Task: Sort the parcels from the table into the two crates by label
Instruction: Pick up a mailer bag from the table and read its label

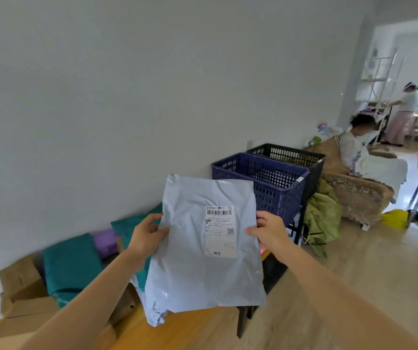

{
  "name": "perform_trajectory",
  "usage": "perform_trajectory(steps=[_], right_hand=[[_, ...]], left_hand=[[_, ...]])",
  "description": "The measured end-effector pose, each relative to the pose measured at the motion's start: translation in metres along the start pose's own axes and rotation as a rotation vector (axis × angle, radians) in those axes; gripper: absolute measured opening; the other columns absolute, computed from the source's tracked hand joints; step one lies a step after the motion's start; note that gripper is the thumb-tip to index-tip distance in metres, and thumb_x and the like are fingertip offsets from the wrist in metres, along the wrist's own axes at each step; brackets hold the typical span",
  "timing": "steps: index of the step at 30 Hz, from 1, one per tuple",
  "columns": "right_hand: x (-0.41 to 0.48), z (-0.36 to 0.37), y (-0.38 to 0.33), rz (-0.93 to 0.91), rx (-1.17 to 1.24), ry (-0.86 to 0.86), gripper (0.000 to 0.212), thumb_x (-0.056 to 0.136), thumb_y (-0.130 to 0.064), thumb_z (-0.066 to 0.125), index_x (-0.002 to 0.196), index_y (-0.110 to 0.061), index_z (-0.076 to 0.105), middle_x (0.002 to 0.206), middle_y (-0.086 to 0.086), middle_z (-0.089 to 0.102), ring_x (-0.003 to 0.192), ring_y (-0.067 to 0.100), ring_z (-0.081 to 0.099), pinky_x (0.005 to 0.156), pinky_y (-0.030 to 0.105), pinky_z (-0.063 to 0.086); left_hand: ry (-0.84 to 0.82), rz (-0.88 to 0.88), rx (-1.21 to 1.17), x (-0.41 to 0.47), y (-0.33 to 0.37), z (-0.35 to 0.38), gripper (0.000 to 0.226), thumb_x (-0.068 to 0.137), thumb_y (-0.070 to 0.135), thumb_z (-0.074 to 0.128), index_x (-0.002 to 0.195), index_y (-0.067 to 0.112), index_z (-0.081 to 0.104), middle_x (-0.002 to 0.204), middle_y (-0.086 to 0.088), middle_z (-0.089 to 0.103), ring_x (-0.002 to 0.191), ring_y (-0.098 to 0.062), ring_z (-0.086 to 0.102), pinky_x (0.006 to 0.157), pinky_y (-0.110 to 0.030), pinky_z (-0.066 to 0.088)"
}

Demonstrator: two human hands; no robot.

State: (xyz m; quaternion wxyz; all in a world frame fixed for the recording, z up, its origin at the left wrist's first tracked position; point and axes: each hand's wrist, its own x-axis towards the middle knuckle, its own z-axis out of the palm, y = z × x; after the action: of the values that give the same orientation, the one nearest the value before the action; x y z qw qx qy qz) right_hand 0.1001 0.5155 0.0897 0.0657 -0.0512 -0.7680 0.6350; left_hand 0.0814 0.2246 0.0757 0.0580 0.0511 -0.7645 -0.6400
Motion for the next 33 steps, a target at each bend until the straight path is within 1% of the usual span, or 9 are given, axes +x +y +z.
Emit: perform_trajectory(steps=[6, 9, 12, 14, 18, 22, 26, 28, 33], right_hand=[[0.025, -0.072, 0.018, 0.021, -0.013, 0.034, 0.042, 0.077, 0.011, 0.069, 0.109, -0.014, 0.059, 0.103, 0.003, 0.066, 0.094, 0.020, 0.063, 0.078, 0.032, 0.054], [0.044, -0.111, 0.027, 0.011, -0.008, 0.048, 0.042, 0.078, 0.013, 0.066, 0.114, -0.008, 0.060, 0.102, 0.004, 0.066, 0.092, 0.020, 0.063, 0.068, 0.025, 0.053], [0.063, -0.140, 0.038, 0.006, -0.013, 0.060, 0.046, 0.078, 0.013, 0.065, 0.120, -0.005, 0.058, 0.109, 0.008, 0.066, 0.097, 0.023, 0.062, 0.070, 0.025, 0.051], [0.074, -0.157, 0.045, 0.008, -0.019, 0.059, 0.048, 0.078, 0.013, 0.065, 0.121, -0.006, 0.057, 0.107, 0.005, 0.064, 0.095, 0.020, 0.061, 0.067, 0.021, 0.049], [0.100, -0.190, 0.057, 0.023, 0.006, 0.082, 0.047, 0.079, 0.015, 0.063, 0.120, -0.006, 0.056, 0.101, 0.002, 0.063, 0.085, 0.010, 0.059, 0.057, 0.014, 0.047], [0.133, -0.219, 0.069, 0.041, 0.014, 0.126, 0.043, 0.079, 0.013, 0.064, 0.115, -0.010, 0.055, 0.099, -0.001, 0.063, 0.083, 0.007, 0.059, 0.058, 0.014, 0.046], [0.175, -0.249, 0.077, 0.043, 0.002, 0.137, 0.050, 0.078, 0.011, 0.066, 0.125, -0.004, 0.055, 0.114, 0.008, 0.064, 0.098, 0.021, 0.061, 0.079, 0.029, 0.054], [0.202, -0.264, 0.078, 0.034, 0.005, 0.140, 0.052, 0.078, 0.013, 0.065, 0.126, -0.004, 0.055, 0.114, 0.009, 0.065, 0.097, 0.021, 0.061, 0.076, 0.028, 0.053], [0.279, -0.301, 0.077, 0.012, -0.057, 0.124, 0.055, 0.078, 0.015, 0.062, 0.129, -0.004, 0.053, 0.110, 0.004, 0.062, 0.094, 0.015, 0.057, 0.064, 0.016, 0.047]], left_hand=[[-0.078, 0.003, 0.049, 0.016, 0.023, 0.081, 0.020, 0.088, 0.011, 0.067, 0.101, 0.025, 0.062, 0.092, -0.006, 0.071, 0.079, -0.024, 0.069, 0.062, -0.030, 0.053], [-0.106, 0.003, 0.058, 0.022, 0.034, 0.125, 0.018, 0.089, 0.011, 0.067, 0.099, 0.025, 0.061, 0.093, -0.007, 0.070, 0.080, -0.024, 0.068, 0.061, -0.029, 0.053], [-0.117, -0.008, 0.081, 0.030, 0.040, 0.160, 0.021, 0.089, 0.010, 0.066, 0.106, 0.020, 0.060, 0.094, -0.010, 0.069, 0.081, -0.025, 0.067, 0.065, -0.031, 0.054], [-0.125, -0.015, 0.095, 0.036, 0.044, 0.182, 0.022, 0.090, 0.009, 0.065, 0.108, 0.019, 0.060, 0.094, -0.009, 0.069, 0.083, -0.026, 0.067, 0.069, -0.034, 0.055], [-0.146, -0.033, 0.094, 0.054, 0.051, 0.225, 0.025, 0.089, 0.004, 0.064, 0.110, 0.017, 0.060, 0.097, -0.011, 0.069, 0.078, -0.023, 0.065, 0.063, -0.030, 0.052], [-0.172, -0.036, 0.132, 0.079, 0.056, 0.270, 0.028, 0.088, 0.004, 0.065, 0.113, 0.015, 0.059, 0.104, -0.016, 0.067, 0.086, -0.031, 0.065, 0.073, -0.035, 0.054], [-0.177, -0.002, 0.158, 0.117, 0.063, 0.313, 0.026, 0.087, 0.001, 0.066, 0.109, 0.013, 0.059, 0.105, -0.015, 0.065, 0.087, -0.028, 0.062, 0.072, -0.033, 0.053], [-0.176, 0.002, 0.149, 0.141, 0.064, 0.335, 0.026, 0.086, 0.002, 0.068, 0.108, 0.012, 0.061, 0.106, -0.015, 0.066, 0.087, -0.028, 0.063, 0.077, -0.037, 0.053], [-0.186, -0.039, 0.082, 0.199, 0.070, 0.391, 0.024, 0.088, 0.002, 0.065, 0.110, 0.012, 0.060, 0.103, -0.014, 0.066, 0.083, -0.026, 0.065, 0.070, -0.035, 0.054]])
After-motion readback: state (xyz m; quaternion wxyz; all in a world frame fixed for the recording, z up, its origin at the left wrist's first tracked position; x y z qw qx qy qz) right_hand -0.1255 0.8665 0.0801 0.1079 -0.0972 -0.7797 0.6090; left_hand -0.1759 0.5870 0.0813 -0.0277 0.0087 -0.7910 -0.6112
